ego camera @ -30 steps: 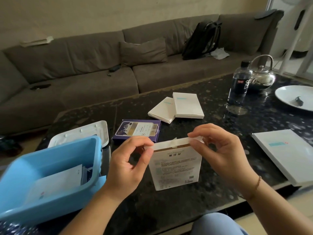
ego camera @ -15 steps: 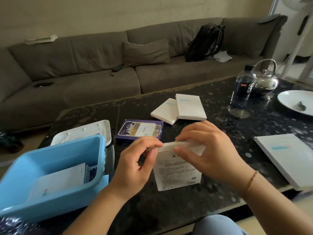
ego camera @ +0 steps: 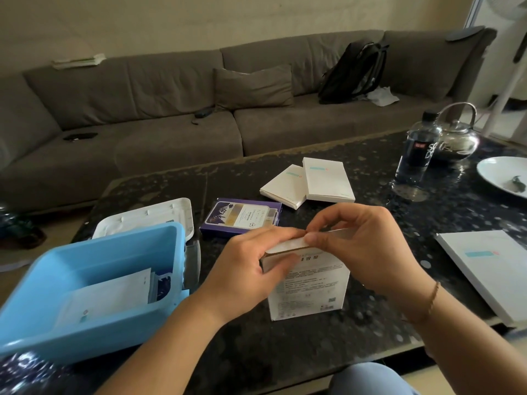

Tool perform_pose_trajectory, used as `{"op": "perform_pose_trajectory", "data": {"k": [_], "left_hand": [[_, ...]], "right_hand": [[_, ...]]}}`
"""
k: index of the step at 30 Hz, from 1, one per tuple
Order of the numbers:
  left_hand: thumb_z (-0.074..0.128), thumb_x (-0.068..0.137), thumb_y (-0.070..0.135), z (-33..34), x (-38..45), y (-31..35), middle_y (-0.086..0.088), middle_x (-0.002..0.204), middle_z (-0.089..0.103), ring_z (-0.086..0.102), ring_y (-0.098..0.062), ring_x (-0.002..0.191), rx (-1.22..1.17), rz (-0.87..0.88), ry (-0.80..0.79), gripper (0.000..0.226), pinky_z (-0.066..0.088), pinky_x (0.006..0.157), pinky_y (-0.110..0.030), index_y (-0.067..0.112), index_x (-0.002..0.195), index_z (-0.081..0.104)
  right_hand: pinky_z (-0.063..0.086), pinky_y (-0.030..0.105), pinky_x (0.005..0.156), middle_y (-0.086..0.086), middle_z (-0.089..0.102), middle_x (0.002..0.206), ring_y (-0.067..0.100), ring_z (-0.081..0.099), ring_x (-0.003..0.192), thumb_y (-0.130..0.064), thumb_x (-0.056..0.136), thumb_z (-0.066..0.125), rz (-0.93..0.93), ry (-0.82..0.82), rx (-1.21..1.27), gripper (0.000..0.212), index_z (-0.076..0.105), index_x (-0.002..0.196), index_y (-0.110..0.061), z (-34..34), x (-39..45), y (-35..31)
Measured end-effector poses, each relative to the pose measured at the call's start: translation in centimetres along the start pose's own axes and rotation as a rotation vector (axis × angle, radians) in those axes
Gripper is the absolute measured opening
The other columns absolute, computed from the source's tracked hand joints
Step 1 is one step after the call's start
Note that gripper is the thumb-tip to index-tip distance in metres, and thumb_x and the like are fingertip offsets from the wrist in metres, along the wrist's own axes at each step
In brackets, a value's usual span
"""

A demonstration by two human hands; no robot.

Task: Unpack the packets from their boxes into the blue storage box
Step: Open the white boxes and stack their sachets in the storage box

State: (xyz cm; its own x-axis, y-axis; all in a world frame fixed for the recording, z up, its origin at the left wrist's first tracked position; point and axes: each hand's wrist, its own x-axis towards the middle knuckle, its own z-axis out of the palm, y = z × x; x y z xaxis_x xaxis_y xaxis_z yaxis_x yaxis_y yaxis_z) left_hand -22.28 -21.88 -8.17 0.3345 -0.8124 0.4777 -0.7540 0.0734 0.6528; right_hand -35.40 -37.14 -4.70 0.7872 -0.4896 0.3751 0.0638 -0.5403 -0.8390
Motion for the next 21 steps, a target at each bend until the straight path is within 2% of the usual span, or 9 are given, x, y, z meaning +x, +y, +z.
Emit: {"op": "perform_pose_trajectory", "data": {"k": [5, 10, 15, 21], "left_hand": [[0.064, 0.094, 0.031, -0.1, 0.0, 0.4, 0.016, 0.111, 0.07, 0.066, -0.003, 0.105, -0.083, -0.033, 0.011, 0.028, 0.058, 0.078, -0.022, 0.028, 0.121, 0.066], [0.06, 0.096, 0.022, 0.5, 0.0, 0.8, 0.012, 0.101, 0.073, 0.069, -0.005, 0.098, -0.157, -0.084, 0.075, 0.019, 0.057, 0.074, -0.019, 0.021, 0.112, 0.07], [0.059, 0.096, 0.023, 0.6, 0.1, 1.0, 0.013, 0.104, 0.073, 0.068, -0.003, 0.1, -0.128, -0.078, 0.085, 0.021, 0.057, 0.076, -0.018, 0.021, 0.113, 0.07], [0.062, 0.095, 0.019, -0.1, 0.5, 1.2, 0.02, 0.101, 0.072, 0.066, 0.0, 0.1, -0.17, -0.17, 0.05, 0.02, 0.052, 0.077, -0.013, 0.034, 0.104, 0.07]], "right_hand": [[0.043, 0.007, 0.06, -0.026, 0.065, 0.067, -0.003, 0.057, 0.062, -0.017, 0.071, 0.085, -0.008, 0.053, -0.075, 0.021, 0.07, 0.067, -0.031, 0.6, -0.3, -0.1], [0.047, 0.01, 0.058, -0.02, 0.069, 0.075, 0.003, 0.062, 0.065, -0.018, 0.074, 0.083, -0.01, 0.098, -0.076, 0.019, 0.069, 0.069, -0.029, 1.1, 0.0, 0.0], [0.047, 0.013, 0.051, -0.014, 0.072, 0.07, 0.004, 0.065, 0.058, -0.016, 0.082, 0.075, -0.017, 0.122, -0.018, 0.018, 0.063, 0.076, -0.028, 1.1, 0.3, -0.3], [0.052, 0.02, 0.056, -0.02, 0.068, 0.081, 0.008, 0.064, 0.065, -0.022, 0.08, 0.076, -0.066, 0.108, -0.075, 0.021, 0.06, 0.076, -0.034, 1.2, 0.1, -0.3]]}}
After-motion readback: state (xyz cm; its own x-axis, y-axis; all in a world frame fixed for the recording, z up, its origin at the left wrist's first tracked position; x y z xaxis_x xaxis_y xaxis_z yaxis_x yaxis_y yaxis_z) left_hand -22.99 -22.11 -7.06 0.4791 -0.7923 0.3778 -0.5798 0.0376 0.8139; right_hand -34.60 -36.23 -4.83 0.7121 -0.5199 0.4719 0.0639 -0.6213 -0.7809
